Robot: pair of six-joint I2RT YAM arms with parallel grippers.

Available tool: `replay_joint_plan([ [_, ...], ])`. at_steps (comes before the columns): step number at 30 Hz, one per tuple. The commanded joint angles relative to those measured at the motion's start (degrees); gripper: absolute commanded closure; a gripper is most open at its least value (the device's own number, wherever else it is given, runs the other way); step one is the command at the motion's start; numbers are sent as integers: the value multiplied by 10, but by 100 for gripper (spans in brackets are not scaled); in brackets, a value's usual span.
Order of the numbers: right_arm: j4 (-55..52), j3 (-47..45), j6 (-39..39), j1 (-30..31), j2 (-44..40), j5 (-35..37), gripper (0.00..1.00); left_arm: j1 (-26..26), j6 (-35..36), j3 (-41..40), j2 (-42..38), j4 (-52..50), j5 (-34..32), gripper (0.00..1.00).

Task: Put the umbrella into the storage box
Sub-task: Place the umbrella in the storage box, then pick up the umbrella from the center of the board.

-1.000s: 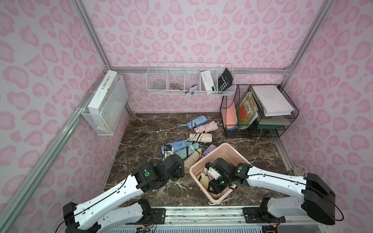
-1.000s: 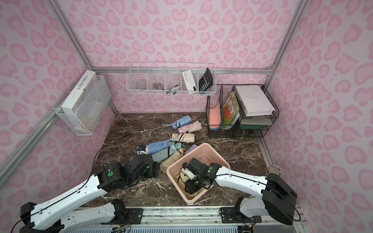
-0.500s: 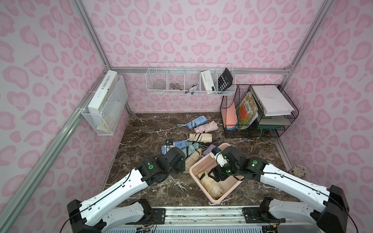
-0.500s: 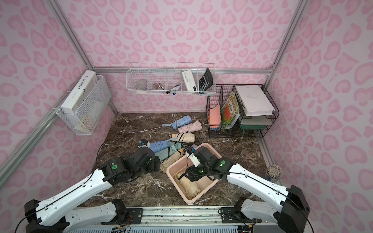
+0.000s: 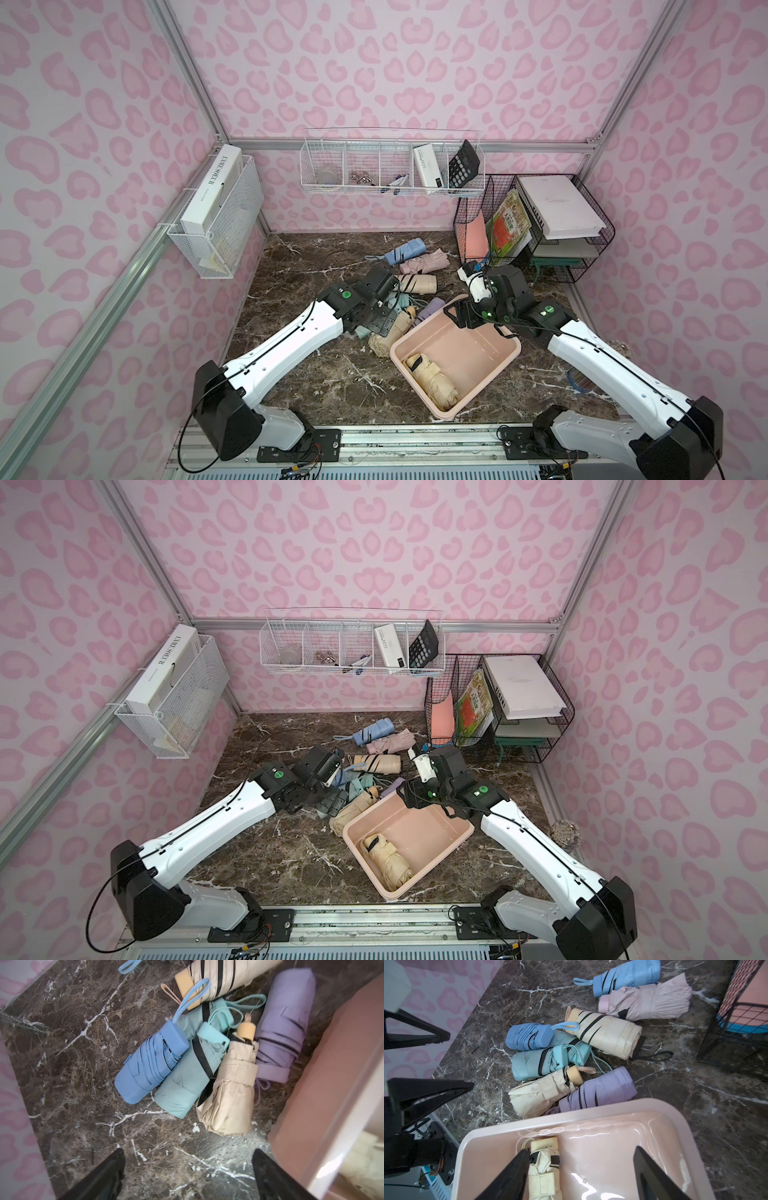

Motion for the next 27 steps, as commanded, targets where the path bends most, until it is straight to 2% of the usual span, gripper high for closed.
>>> replay_joint_plan([
  [1,21,13,-26,-15,14,-14,28,10,165,33,47,-81,-19,3],
  [3,26,15,-27,-24,19,-13,28,26,224,44,74,-106,-26,3],
  [6,37,8,-19,-37,21,-17,28,56,301,49,96,-105,1,3],
  [9,44,-2,-9,-45,22,-18,29,86,354,87,128,-103,12,3],
  [14,50,-5,-5,-51,25,-18,29,150,397,138,183,-103,78,3],
  [20,42,9,-10,-57,33,-13,29,188,428,152,245,-94,129,3],
  [27,46,16,-2,-59,37,-13,30,206,441,168,290,-43,107,4],
])
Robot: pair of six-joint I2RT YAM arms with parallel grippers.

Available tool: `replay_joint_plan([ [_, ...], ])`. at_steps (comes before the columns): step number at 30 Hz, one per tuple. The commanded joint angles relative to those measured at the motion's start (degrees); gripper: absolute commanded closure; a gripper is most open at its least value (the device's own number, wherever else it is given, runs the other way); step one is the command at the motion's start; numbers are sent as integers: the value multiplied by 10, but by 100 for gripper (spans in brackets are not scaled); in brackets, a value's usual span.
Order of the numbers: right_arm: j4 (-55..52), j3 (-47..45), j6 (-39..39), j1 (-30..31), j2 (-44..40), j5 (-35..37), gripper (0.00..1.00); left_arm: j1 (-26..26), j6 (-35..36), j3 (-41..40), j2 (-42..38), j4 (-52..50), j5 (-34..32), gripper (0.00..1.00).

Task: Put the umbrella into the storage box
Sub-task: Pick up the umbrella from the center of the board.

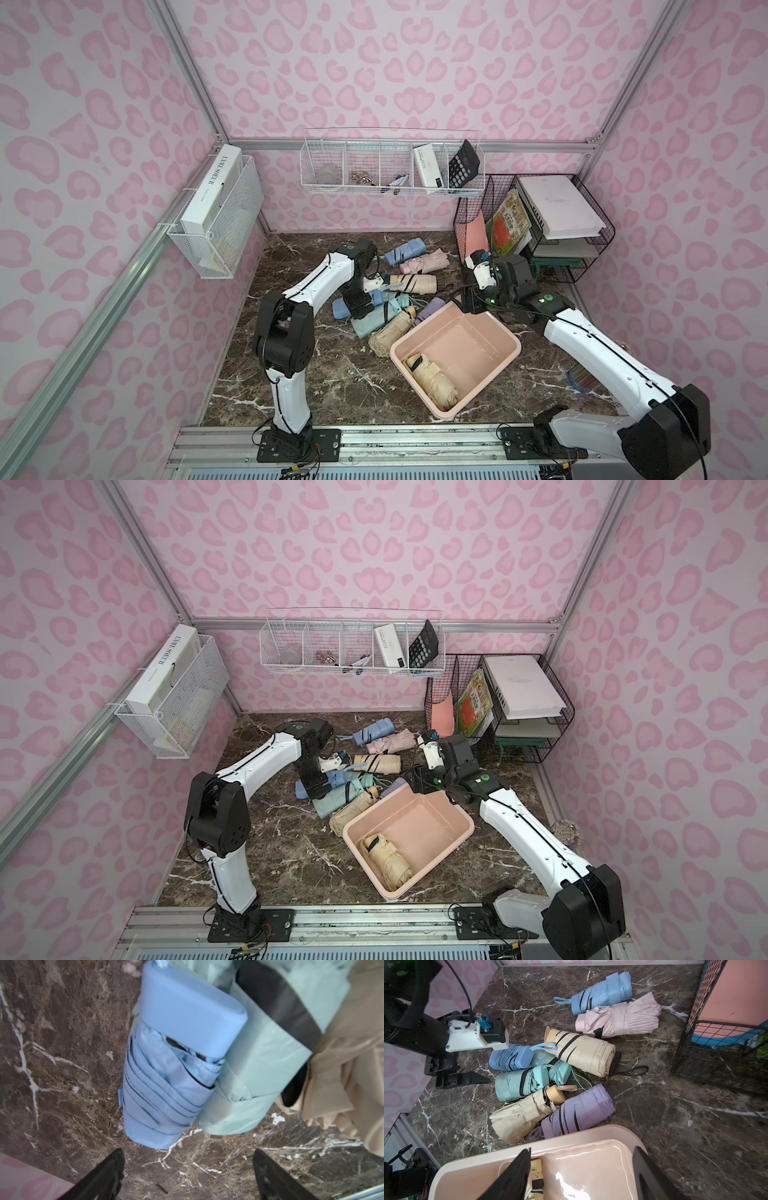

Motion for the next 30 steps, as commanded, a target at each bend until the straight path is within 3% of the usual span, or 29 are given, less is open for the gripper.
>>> replay_joint_plan([
  [1,7,8,8,-1,2,2,30,9,18,15,17,20,5,4],
  [23,9,-13,33,0,-24,12,30,24,36,9,84,69,46,12],
  [30,15,-14,40,0,-24,8,30,25,34,5,78,75,57,32],
])
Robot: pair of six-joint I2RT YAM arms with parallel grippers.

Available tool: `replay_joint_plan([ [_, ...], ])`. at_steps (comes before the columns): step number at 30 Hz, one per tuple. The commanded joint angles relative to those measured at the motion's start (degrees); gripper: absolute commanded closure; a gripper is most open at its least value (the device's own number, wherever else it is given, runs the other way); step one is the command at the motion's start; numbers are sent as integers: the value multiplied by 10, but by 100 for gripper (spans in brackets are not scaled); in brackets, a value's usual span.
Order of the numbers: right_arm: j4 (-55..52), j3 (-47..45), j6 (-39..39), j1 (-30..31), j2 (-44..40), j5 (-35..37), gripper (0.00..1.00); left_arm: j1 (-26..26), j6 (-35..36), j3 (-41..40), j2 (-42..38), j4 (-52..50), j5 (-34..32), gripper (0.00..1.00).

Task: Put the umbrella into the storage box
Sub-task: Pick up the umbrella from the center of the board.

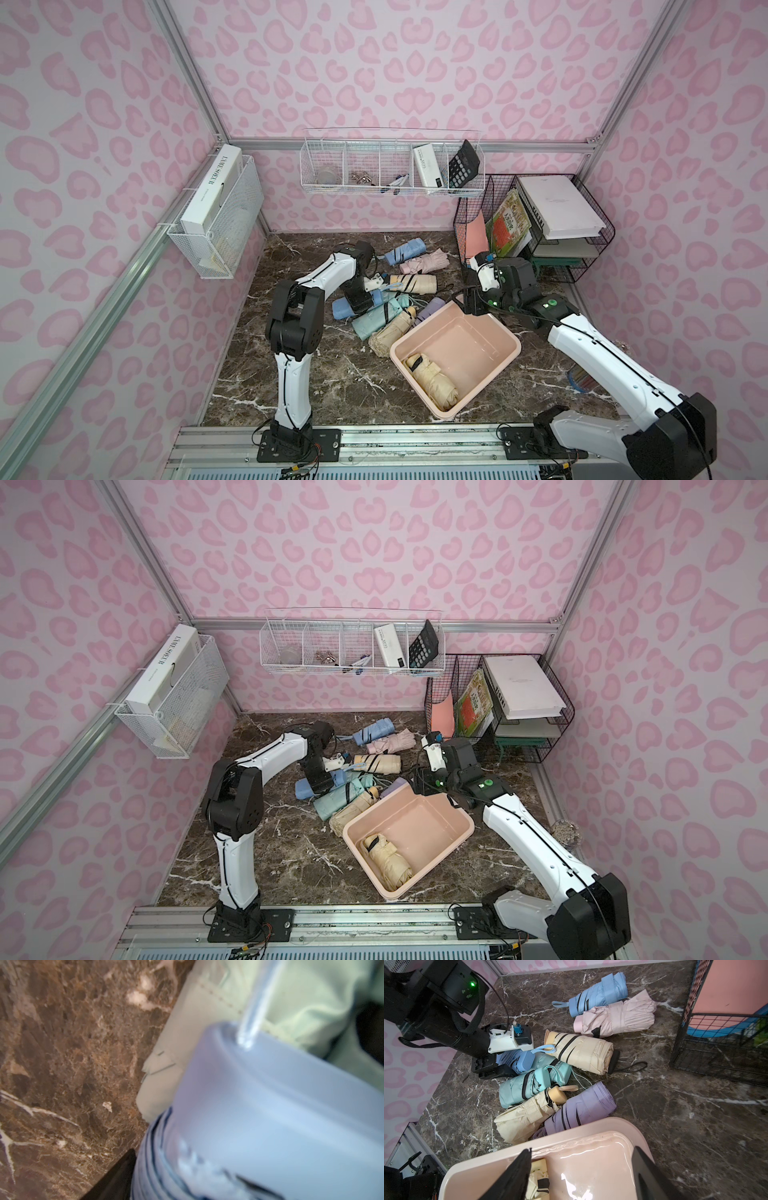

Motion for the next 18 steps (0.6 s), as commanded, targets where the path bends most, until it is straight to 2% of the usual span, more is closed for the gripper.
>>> replay_joint_plan([
  [1,7,7,2,0,3,4,30,0,1,-2,-4,-5,19,35],
  [8,13,-5,0,-1,-16,12,30,1,-12,-8,-23,-16,26,56],
  [11,16,-9,-8,-1,-24,14,30,2,-21,-13,-39,-24,31,68],
  [18,33,-15,-9,0,-28,1,30,3,-62,-54,-124,-25,42,76],
])
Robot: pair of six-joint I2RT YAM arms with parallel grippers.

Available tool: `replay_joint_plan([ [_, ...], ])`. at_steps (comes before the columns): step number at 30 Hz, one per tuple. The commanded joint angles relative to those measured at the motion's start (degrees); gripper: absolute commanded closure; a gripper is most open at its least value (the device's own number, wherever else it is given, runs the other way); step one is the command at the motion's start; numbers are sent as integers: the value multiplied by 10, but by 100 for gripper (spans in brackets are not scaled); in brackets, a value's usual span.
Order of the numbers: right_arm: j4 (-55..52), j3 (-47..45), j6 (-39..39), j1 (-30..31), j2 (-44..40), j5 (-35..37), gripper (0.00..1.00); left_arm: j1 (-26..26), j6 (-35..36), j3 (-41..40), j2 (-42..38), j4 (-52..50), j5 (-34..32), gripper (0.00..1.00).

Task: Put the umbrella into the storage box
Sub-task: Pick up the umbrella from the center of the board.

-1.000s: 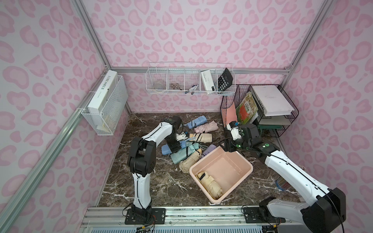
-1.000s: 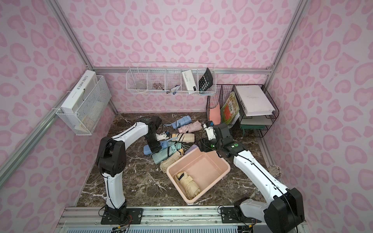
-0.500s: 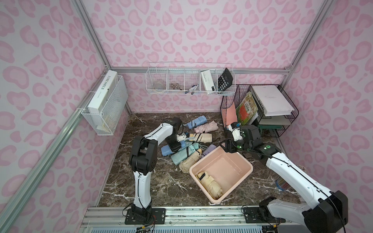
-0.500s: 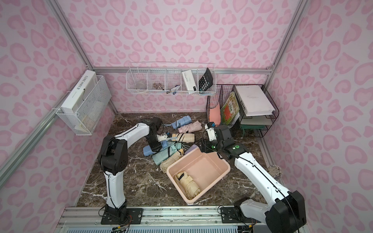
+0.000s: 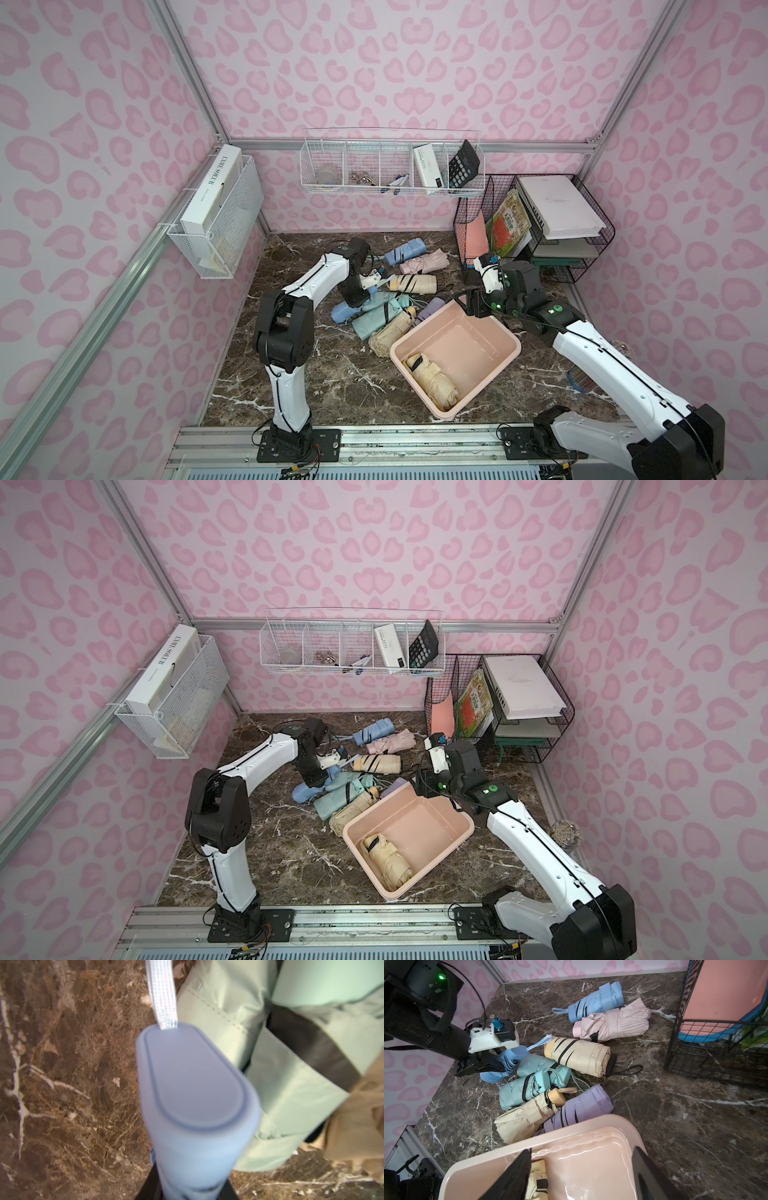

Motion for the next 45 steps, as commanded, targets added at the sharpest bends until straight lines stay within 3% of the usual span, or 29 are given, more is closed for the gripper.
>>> replay_joint_plan([
  [1,20,6,-4,1,3,-11,30,0,-32,-19,-39,-11,19,77],
  [12,2,36,-25,1,9,-38,30,0,-118,-46,-147,9,64,100],
  [21,25,54,-23,18,14,-83,27,0,-284,-46,-233,98,171,100],
  [24,49,53,-30,36,18,-100,26,1,-337,-91,-259,158,244,100],
  [27,75,51,-29,53,25,-124,24,-1,-415,-133,-288,228,276,100],
  [30,91,49,-24,64,40,-144,24,-1,-462,-166,-314,257,269,100],
  [36,125,76,-35,92,100,-169,24,-1,-475,-193,-352,219,256,100],
  [40,130,127,-55,128,154,-175,22,-5,-562,-238,-376,286,284,100],
  [45,154,146,-61,172,197,-173,16,-32,-645,-283,-400,361,247,100],
])
